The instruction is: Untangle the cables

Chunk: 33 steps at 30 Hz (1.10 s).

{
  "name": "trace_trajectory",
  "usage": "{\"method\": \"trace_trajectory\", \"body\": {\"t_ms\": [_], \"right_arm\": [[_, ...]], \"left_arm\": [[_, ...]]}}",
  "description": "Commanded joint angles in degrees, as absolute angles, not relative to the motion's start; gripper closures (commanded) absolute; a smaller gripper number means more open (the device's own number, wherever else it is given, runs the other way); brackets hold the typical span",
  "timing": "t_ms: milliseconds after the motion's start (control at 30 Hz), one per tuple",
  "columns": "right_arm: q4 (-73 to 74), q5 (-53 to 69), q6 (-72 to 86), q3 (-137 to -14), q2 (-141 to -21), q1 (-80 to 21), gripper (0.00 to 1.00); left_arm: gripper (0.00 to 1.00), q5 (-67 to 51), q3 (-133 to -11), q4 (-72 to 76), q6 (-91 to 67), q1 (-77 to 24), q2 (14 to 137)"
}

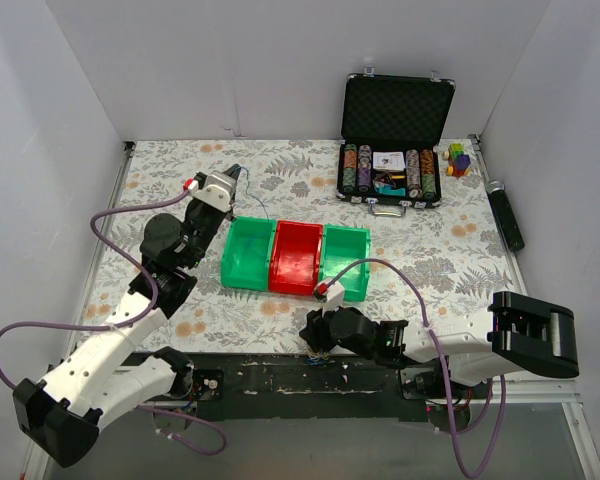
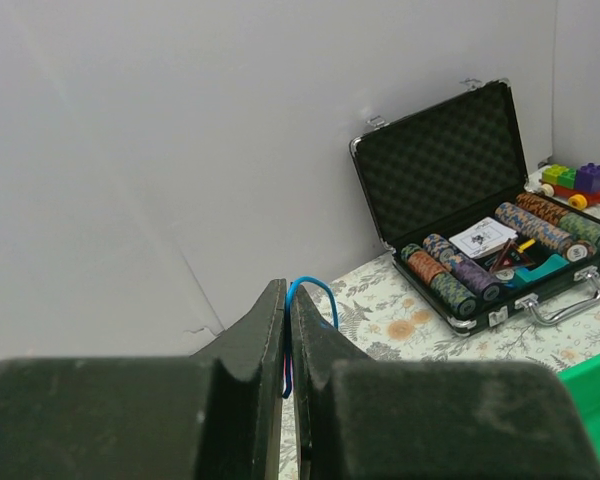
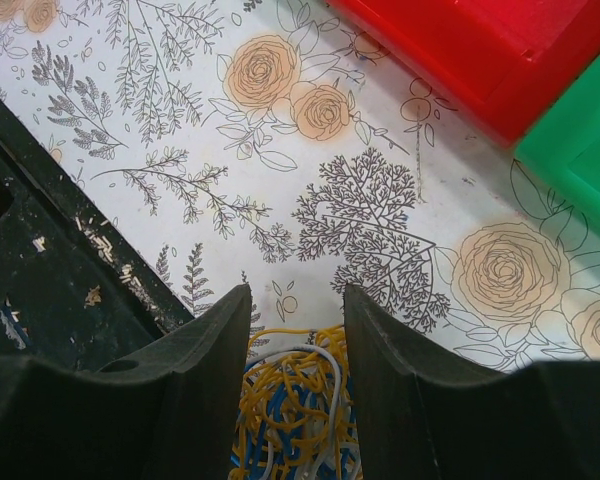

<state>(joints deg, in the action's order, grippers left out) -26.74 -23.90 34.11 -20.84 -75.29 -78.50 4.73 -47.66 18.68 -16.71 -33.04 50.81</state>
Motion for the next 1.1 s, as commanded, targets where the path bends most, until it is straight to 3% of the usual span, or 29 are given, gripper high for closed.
{"method": "trace_trajectory", "body": {"t_ms": [0, 100, 233, 367, 700, 867, 1033, 1067], "right_arm": [[-28.39, -24.70, 34.01, -20.57, -73.92, -78.84, 0.50], [-28.56, -24.52, 33.84, -20.74, -73.83, -78.75, 0.50], [-28.21, -24.52, 32.96, -21.36, -72.69, -78.84, 0.50], [-27.34, -24.35, 32.00, -22.32, -71.02, -78.75, 0.50], [-25.49, -24.35, 31.11, -23.99, -69.08, -78.75, 0.50], [-25.05, -24.35, 31.11, -24.17, -68.91, -78.84, 0.50], [-24.70, -24.35, 31.20, -24.43, -68.99, -78.84, 0.50], [-24.44, -24.35, 31.11, -24.43, -68.73, -78.75, 0.50]], "left_arm": [[1.00, 3.60, -46.67, 20.48, -17.22, -31.29, 52.38], [0.99, 2.64, -45.36, 19.08, -16.97, -30.85, 53.09], [0.87, 1.06, -40.35, 13.47, -16.44, -30.85, 51.95], [0.83, 0.09, -34.12, 9.23, -16.35, -30.85, 51.24], [0.91, 5.36, -29.71, 8.53, -17.32, -30.15, 55.72], [0.89, 4.40, -28.22, 9.31, -17.40, -30.06, 57.39], [0.77, 2.72, -29.79, 7.83, -18.81, -30.06, 59.24], [0.67, 3.51, -29.97, 7.74, -18.55, -29.88, 58.80]]}}
